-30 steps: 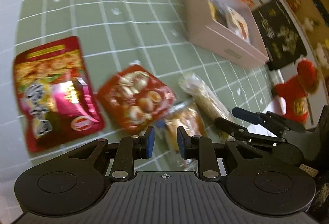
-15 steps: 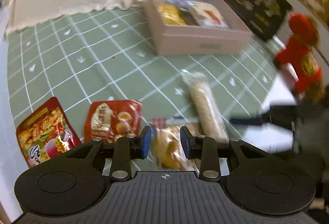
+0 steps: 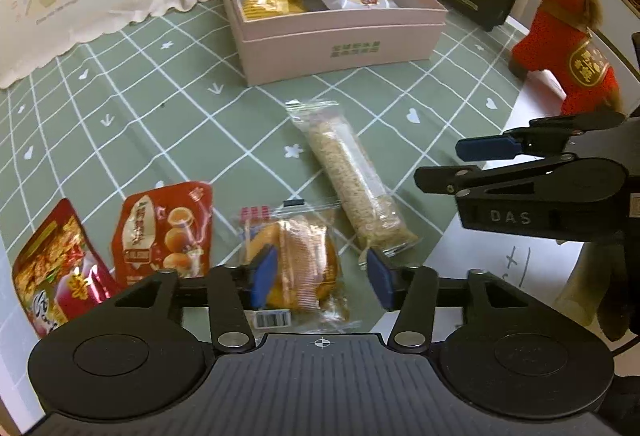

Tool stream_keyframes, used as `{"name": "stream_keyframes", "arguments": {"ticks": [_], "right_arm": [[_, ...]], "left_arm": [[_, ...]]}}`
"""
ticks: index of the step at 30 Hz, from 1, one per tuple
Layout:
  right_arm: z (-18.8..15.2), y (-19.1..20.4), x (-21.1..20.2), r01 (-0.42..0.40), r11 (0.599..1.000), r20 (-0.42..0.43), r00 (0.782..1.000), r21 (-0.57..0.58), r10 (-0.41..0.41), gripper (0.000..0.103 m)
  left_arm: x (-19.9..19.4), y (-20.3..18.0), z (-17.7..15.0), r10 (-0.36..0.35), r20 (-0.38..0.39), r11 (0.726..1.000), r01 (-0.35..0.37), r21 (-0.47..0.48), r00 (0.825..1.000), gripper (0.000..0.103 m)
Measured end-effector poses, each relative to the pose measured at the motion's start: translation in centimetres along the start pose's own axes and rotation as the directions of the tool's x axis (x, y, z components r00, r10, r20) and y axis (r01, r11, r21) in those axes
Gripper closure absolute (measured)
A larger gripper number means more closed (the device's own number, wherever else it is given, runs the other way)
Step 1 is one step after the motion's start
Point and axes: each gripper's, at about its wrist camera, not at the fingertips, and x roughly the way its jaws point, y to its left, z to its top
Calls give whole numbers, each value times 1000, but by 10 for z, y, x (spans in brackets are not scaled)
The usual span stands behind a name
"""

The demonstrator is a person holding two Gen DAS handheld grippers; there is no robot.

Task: Organize snacks
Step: 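Grasp the clear round cake packet with the left tool, then hold the cake packet in the left tool while the right tool grasps the clear rice bar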

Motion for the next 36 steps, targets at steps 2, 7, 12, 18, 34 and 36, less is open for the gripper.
{"name": "stream_keyframes", "arguments": {"ticks": [2, 7, 12, 18, 34, 36], "right_arm": [[-2, 0, 1, 7, 1000, -9, 1000, 5, -7, 53], [-6, 5, 3, 18, 1000, -20, 1000, -11, -18, 52], [-4, 8, 3, 43, 999, -25, 999, -16, -43, 50], [-2, 8, -12, 55, 998, 35, 998, 6, -55, 50], [-11, -17, -34, 141, 984, 102, 983, 113, -152, 47], [-11, -14, -34, 127, 987, 102, 985, 103, -137, 47]], "left_arm": [[1, -1, 1, -1, 3, 1000, 1, 0, 1000, 42], [1, 2, -1, 65, 16, 998, -65, 13, 998, 44], [9, 17, -5, 53, 4, 997, -53, -54, 999, 37], [20, 23, 3, 38, -41, 995, -42, -92, 998, 36], [22, -1, 5, 70, -74, 998, -68, 17, 995, 41], [18, -2, 2, 54, -69, 998, -54, 11, 996, 41]]}}
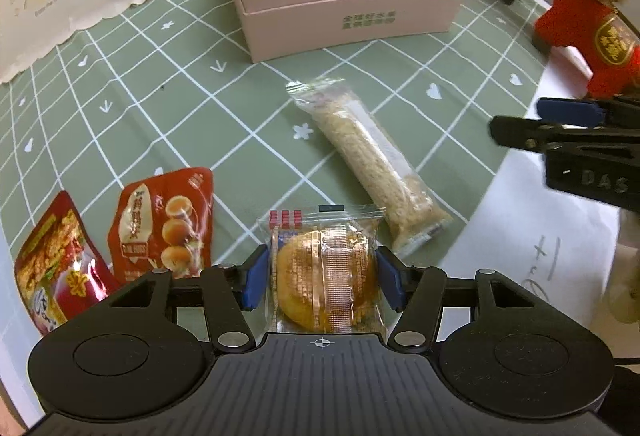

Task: Organize snacks
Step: 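Hold the cake packet in the left tool while the right tool grasps the clear rice bar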

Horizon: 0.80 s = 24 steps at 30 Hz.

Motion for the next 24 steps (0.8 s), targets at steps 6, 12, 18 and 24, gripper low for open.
{"name": "stream_keyframes", "arguments": {"ticks": [6, 12, 18, 24], "right_arm": [[6, 24, 5, -34, 998, -5, 999, -61, 33, 47], [18, 44, 19, -78, 991, -23, 997, -110, 76, 39], [25, 60, 41, -133, 983, -62, 990, -128, 126, 38], [24, 75, 53, -164, 969, -88, 985, -187, 150, 40]], "left_arm": [[-14, 12, -7, -28, 30, 999, 30, -42, 999, 41], [-24, 25, -11, -40, 40, 995, 43, -90, 998, 41], [-25, 31, -13, -45, 34, 993, 49, -112, 998, 41], [-27, 34, -15, -51, 36, 990, 55, -130, 998, 41]]}}
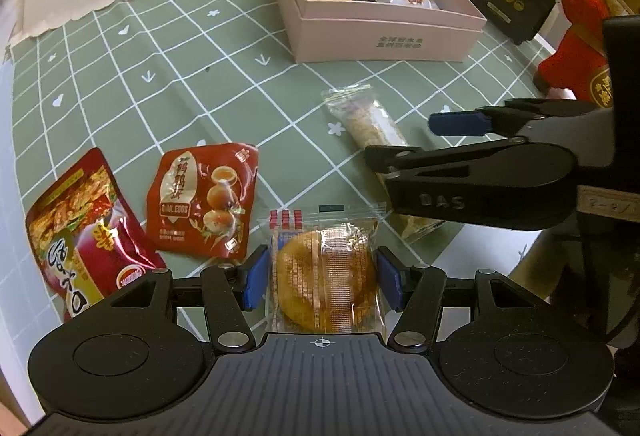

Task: Organize snacks
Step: 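Hold the cake packet in the left tool while the right tool grasps the clear rice bar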

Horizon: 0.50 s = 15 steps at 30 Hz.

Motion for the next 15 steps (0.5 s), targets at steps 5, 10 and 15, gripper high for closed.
{"name": "stream_keyframes", "arguments": {"ticks": [5, 10, 15], "right_arm": [[1, 9, 6, -20, 999, -17, 1000, -41, 20, 68], [0, 15, -5, -68, 996, -12, 998, -62, 68, 74], [-4, 13, -26, -96, 994, 14, 995, -56, 96, 74]], "left_arm": [[0, 2, -4, -1, -14, 1000, 1, -16, 1000, 41], [-1, 3, -4, -4, -14, 1000, 3, -27, 1000, 41], [0, 1, -3, -23, -16, 999, 22, -31, 1000, 41]]}}
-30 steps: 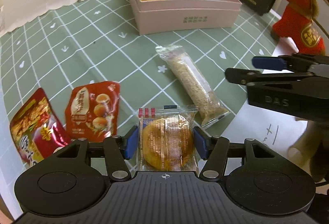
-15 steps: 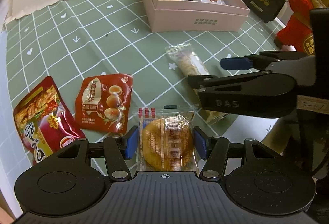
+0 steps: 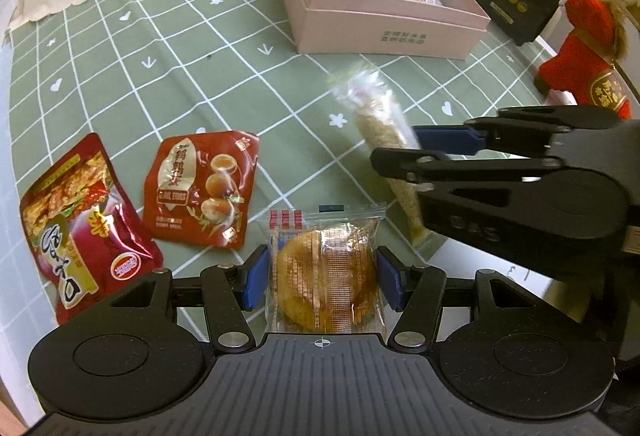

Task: Organize snacks
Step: 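Hold the cake packet in the left tool while the right tool grasps the clear rice bar, then carry the cake packet and rice bar over the pink box with both tools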

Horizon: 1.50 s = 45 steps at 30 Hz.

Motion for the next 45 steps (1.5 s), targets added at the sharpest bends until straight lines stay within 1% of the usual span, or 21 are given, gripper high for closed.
{"name": "stream_keyframes", "arguments": {"ticks": [5, 10, 14, 18, 25, 30, 33, 36, 40, 41, 42, 43, 45], "right_arm": [[-3, -8, -23, -15, 999, 23, 1000, 30, 14, 74], [-12, -16, -37, 15, 999, 15, 1000, 33, -16, 74], [-21, -24, -34, 63, 997, -16, 998, 37, -62, 74], [-25, -28, -25, 78, 995, -48, 996, 55, -75, 74], [-27, -21, -13, 97, 995, -61, 994, 25, -95, 74], [-28, -21, -10, 89, 996, -63, 994, 19, -87, 74], [-29, -24, -15, 75, 997, -63, 995, 21, -74, 75], [-28, -33, -33, 46, 998, -33, 998, 49, -45, 76], [-22, -54, -68, 7, 992, 49, 999, 129, -13, 79], [-20, -60, -78, -7, 988, 69, 998, 156, -4, 83], [-18, -65, -85, -12, 985, 83, 997, 172, -2, 85], [-16, -68, -93, -11, 983, 101, 995, 184, -8, 91], [-10, -74, -107, -9, 981, 140, 990, 196, -19, 92]], "left_arm": [[1, -3, 1, -20, 2, 1000, 20, 5, 1000, 41], [3, -5, 2, -51, 9, 999, 51, 8, 999, 41], [6, -7, 3, -73, 4, 997, 73, 8, 997, 41], [8, -7, 3, -79, -2, 997, 79, 14, 997, 41], [4, -3, 3, -73, 1, 997, 72, 12, 997, 41], [1, -3, 3, -74, 14, 997, 74, 0, 997, 41], [-1, -3, 3, -85, 25, 996, 85, -7, 996, 41], [-6, -5, 5, -100, 46, 995, 100, -2, 994, 41], [-18, -5, 15, -123, 96, 992, 123, 6, 988, 41], [-21, -5, 18, -132, 109, 991, 132, 3, 985, 41], [-25, -4, 22, -141, 124, 990, 143, 0, 982, 41], [-29, -4, 27, -150, 141, 988, 151, -1, 979, 41], [-40, -5, 38, -156, 184, 988, 157, 12, 970, 41]]}}
